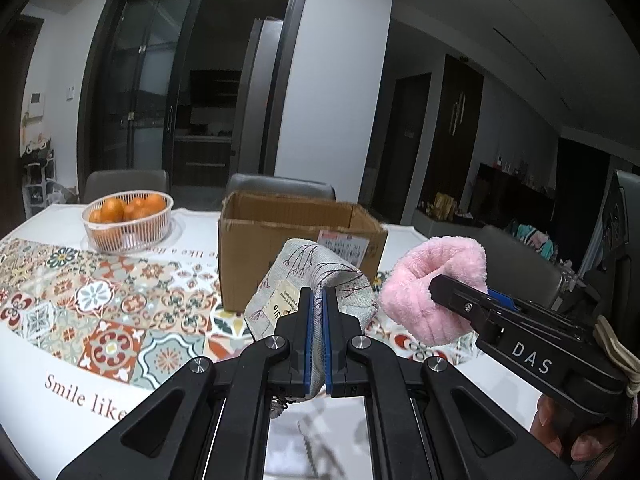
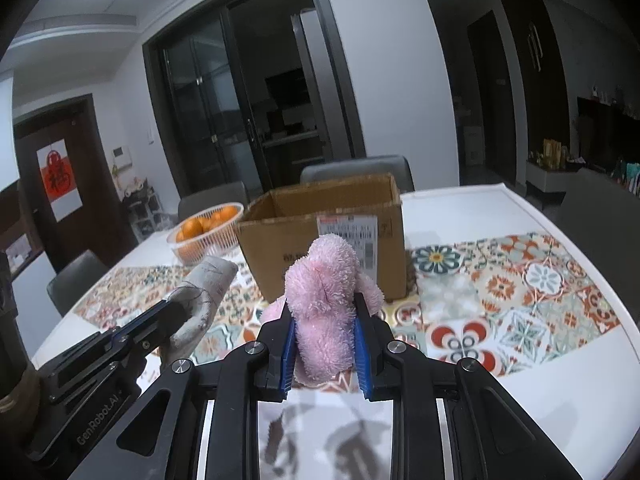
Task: Organize soft objects
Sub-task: 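Carry the grey pouch and pink fuzzy item into the box and release both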
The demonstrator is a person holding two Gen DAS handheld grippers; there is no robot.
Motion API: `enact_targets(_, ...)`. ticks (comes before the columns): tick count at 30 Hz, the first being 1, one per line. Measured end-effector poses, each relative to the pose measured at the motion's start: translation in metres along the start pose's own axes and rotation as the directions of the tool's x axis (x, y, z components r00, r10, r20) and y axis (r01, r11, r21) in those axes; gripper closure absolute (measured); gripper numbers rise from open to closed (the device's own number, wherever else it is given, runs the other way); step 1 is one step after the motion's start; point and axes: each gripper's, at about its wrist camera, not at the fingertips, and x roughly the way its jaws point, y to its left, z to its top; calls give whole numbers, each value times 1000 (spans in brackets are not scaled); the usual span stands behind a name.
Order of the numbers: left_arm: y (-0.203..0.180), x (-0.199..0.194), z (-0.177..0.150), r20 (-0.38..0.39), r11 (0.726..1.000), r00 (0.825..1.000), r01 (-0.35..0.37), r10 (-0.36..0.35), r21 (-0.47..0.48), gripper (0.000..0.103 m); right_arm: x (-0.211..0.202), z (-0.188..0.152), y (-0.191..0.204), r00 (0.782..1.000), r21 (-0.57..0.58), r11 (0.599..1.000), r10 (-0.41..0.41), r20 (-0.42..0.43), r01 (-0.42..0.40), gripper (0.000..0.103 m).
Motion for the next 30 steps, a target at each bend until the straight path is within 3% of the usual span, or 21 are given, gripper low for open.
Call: enact_targets(30, 8, 27, 74, 181, 999, 983, 16, -23, 44, 97, 12, 74, 6, 984, -15, 999, 33, 172, -31, 77)
